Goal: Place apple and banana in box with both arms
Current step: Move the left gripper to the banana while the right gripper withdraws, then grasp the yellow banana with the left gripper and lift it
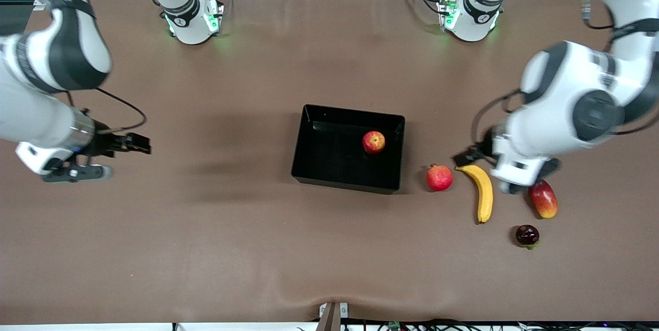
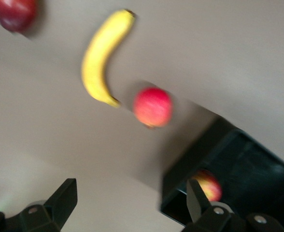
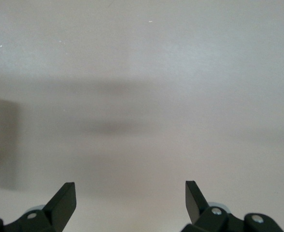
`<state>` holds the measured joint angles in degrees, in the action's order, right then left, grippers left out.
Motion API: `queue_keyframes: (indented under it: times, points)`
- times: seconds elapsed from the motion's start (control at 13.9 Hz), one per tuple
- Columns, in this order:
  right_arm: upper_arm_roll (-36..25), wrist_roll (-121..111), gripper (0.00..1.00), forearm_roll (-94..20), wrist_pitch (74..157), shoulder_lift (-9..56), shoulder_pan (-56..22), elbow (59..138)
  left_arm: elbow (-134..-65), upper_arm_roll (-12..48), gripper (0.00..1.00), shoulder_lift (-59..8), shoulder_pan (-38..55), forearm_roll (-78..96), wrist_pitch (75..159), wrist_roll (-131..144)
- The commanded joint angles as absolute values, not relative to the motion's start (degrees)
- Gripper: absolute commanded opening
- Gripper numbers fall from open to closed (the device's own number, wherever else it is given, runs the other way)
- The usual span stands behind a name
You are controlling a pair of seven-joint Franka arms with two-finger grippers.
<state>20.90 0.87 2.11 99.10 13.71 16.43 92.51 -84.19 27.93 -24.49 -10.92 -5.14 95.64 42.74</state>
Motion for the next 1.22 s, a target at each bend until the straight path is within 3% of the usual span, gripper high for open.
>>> queue_keyframes:
  times: [0.0, 0.29, 0.57, 0.72, 0.86, 1.0, 1.08, 1.15]
  points:
    - [21.88, -0.62, 1.00, 1.14, 95.45, 12.75, 17.75, 89.83, -86.56, 28.39, 1.00, -27.15, -14.75, -13.41, 95.97, 37.72]
    - [22.06, -0.35, 1.00, 0.71, 92.20, 9.41, 17.23, 89.65, -88.24, 28.30, 1.00, -32.42, -17.57, -15.99, 103.51, 36.48]
    - [21.80, -0.70, 1.00, 0.27, 87.03, 6.78, 17.93, 88.86, -94.73, 28.39, 1.00, -36.46, -22.41, -17.05, 118.88, 27.70]
    - [21.10, -0.18, 1.00, 0.18, 84.39, 3.53, 17.32, 89.12, -95.36, 28.39, 1.00, -38.57, -22.33, -16.18, 122.33, 27.77]
    - [15.68, 0.18, 1.00, 0.09, 82.01, 2.12, 13.56, 89.12, -95.27, 28.48, 1.00, -40.42, -22.33, -16.08, 124.97, 28.03]
    - [5.67, 0.18, 1.00, -1.40, 81.04, 1.67, 6.19, 88.95, -95.19, 28.48, 0.98, -40.69, -21.10, -14.51, 125.59, 28.48]
    - [2.32, 0.18, 1.00, -2.45, 80.95, 1.41, 3.98, 88.86, -95.27, 28.48, 0.90, -41.56, -21.09, -14.59, 126.20, 27.95]
    - [0.89, 0.18, 1.00, -3.33, 80.95, 0.97, 3.00, 88.86, -95.62, 28.48, 0.68, -42.70, -21.09, -14.59, 127.52, 27.95]
